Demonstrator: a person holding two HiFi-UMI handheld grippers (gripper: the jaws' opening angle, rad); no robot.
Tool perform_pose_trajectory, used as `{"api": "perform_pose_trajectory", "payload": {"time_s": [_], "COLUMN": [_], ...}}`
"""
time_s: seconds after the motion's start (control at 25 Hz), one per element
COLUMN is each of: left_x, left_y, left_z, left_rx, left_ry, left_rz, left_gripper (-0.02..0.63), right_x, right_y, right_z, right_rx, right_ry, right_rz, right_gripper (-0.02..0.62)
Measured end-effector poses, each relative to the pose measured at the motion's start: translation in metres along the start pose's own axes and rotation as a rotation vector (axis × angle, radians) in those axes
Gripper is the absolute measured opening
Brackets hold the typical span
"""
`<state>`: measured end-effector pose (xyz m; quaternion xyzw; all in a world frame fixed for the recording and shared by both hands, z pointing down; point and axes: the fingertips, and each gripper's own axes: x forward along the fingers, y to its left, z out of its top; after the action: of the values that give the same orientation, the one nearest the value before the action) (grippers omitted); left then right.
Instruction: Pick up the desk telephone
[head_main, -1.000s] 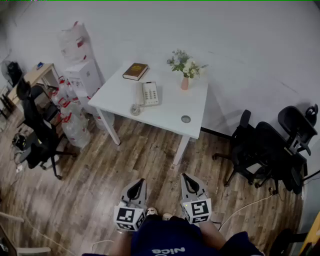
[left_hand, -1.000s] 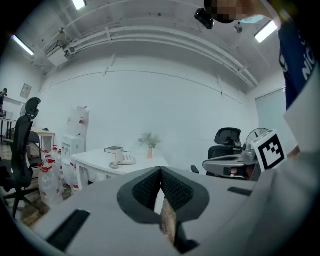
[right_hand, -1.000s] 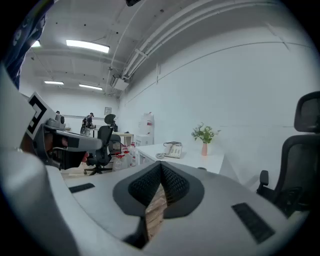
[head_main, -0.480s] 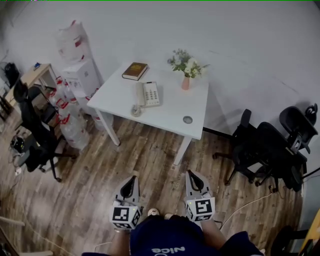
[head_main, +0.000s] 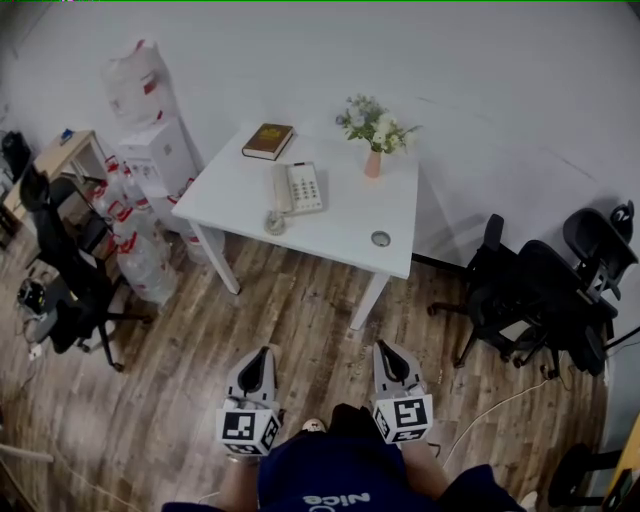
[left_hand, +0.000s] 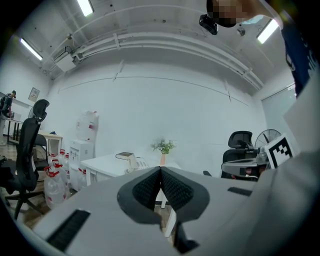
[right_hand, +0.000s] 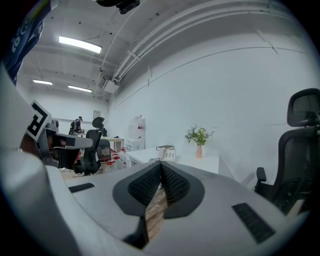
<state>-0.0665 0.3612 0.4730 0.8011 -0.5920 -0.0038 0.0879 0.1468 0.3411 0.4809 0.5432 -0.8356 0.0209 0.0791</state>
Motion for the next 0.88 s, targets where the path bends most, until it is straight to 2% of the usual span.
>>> {"api": "perform_pose_trajectory", "payload": {"time_s": [0.28, 0.48, 0.88], "left_x": [0.019, 0.049, 0.128], "left_y": [0.016, 0.023, 0.034], "left_z": [-0.003, -0.003, 0.014], "left_rx": [0.009, 0.009, 0.005], "left_ry": [0.022, 0.043, 0.031], "left_rz": [0.027, 0.054, 0.127], "left_gripper": [0.017, 0.017, 0.017], "right_x": [0.036, 0.081, 0.165], "right_y": [-0.006, -0.014, -0.063], "right_z": [-0.005, -0.013, -0.003], "right_rx": [0.018, -0.03, -0.016], "right_ry": [0.014, 0.086, 0.111], "right_rz": [0.032, 0.099, 0.172], "right_gripper": [0.023, 0.023, 0.023]}}
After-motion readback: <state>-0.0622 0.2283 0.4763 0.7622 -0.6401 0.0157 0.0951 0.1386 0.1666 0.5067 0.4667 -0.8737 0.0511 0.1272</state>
